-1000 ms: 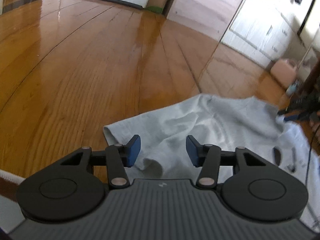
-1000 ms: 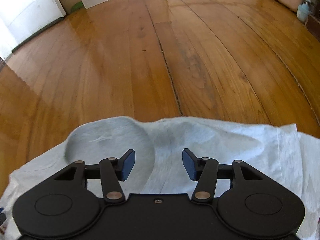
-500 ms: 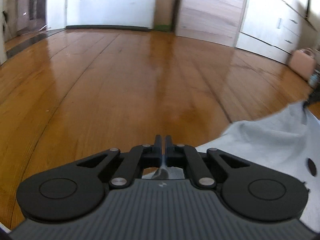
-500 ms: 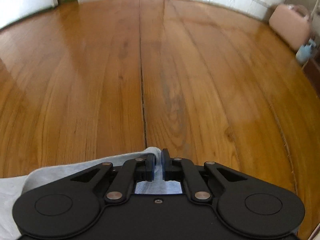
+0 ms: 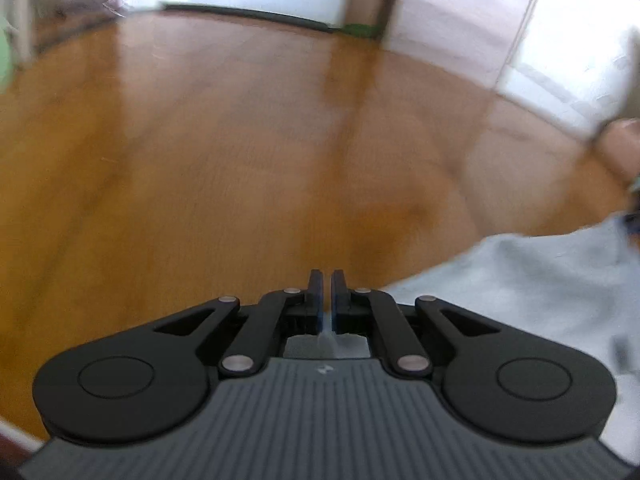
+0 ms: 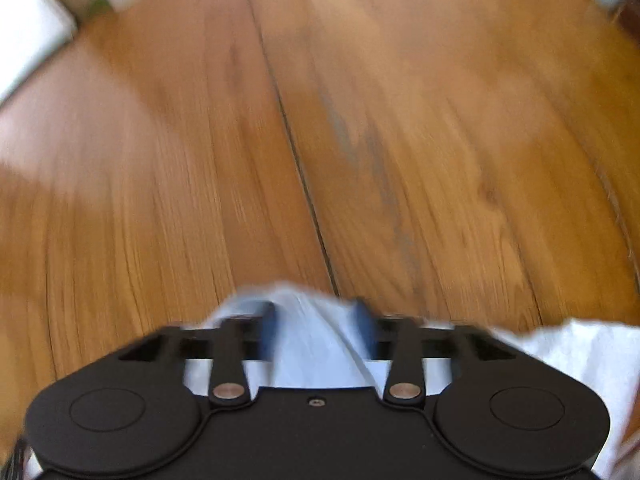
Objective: Fold clothes
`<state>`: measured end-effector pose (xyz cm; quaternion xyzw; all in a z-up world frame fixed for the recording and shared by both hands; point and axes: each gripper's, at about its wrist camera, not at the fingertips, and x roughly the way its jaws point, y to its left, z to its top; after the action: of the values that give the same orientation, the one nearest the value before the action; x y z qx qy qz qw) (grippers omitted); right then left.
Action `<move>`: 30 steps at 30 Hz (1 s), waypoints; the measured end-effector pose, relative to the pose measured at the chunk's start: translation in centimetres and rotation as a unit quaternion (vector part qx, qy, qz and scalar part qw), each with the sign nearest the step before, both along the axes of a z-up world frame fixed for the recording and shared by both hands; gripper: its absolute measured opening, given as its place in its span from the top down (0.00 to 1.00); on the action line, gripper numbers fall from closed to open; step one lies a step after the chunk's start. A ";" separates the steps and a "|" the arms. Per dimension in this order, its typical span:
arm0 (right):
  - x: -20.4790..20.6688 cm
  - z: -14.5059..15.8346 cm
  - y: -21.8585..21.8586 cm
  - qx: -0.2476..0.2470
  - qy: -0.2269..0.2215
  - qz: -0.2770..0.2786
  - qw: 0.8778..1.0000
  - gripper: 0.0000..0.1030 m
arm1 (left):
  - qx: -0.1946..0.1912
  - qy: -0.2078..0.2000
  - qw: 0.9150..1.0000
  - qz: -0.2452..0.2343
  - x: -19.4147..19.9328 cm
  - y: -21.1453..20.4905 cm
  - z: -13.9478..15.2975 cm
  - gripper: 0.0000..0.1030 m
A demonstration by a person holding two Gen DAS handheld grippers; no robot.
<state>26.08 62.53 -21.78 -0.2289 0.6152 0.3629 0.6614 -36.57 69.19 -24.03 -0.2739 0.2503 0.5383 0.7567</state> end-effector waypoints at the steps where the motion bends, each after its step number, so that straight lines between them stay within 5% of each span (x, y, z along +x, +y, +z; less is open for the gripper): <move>1: -0.1 0.1 0.0 -0.026 0.000 0.019 0.999 0.46 | 0.000 0.007 1.000 0.015 -0.5 0.1 0.0 0.97; 3: -1.5 1.8 -0.5 0.001 -0.056 0.060 0.997 0.46 | -0.024 -0.047 0.999 0.016 -2.1 0.6 -0.1 0.96; 5: -3.2 4.4 -1.9 0.103 -0.085 0.071 0.988 0.46 | -0.050 -0.089 0.995 0.012 -3.1 0.9 0.0 0.96; 8: -6.2 5.6 -3.6 0.236 0.001 0.093 0.967 0.46 | -0.057 -0.101 0.993 -0.018 -2.6 0.8 0.5 0.95; 10: -8.8 4.4 -2.8 0.242 0.069 0.130 0.959 0.46 | -0.060 -0.096 0.993 -0.033 -1.8 0.6 0.9 0.92; 14: -13.8 1.4 -0.6 0.196 0.058 0.187 0.961 0.45 | -0.043 -0.042 0.998 -0.009 -0.8 -0.8 1.4 0.59; 19: -17.5 -1.3 0.4 0.172 0.018 0.210 0.962 0.42 | -0.085 -0.094 0.992 -0.016 -1.7 -0.4 0.6 0.59; 21: -18.8 -1.1 0.1 0.217 0.015 0.236 0.947 0.62 | -0.091 -0.104 0.990 -0.016 -1.9 -0.3 0.3 0.59; 22: -19.7 -0.7 0.0 0.234 0.003 0.265 0.935 0.97 | -0.090 -0.103 0.990 -0.016 -1.9 -0.2 0.3 0.59; 24: -21.4 0.5 0.3 0.248 -0.068 0.314 0.914 0.97 | -0.085 -0.092 0.992 -0.016 -1.6 -0.2 0.1 0.59; 25: -21.2 1.2 0.6 0.257 -0.085 0.306 0.913 0.97 | -0.082 -0.086 0.993 -0.016 -1.4 -0.3 0.0 0.59; 30: -18.0 3.5 3.2 0.285 -0.100 0.209 0.930 0.97 | -0.081 -0.086 0.992 -0.036 -0.9 -0.8 0.0 0.52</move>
<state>8.07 65.73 -18.24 -0.1891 0.3549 0.6283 0.6660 -37.51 68.35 -24.05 -0.3703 0.2371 0.4629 0.7697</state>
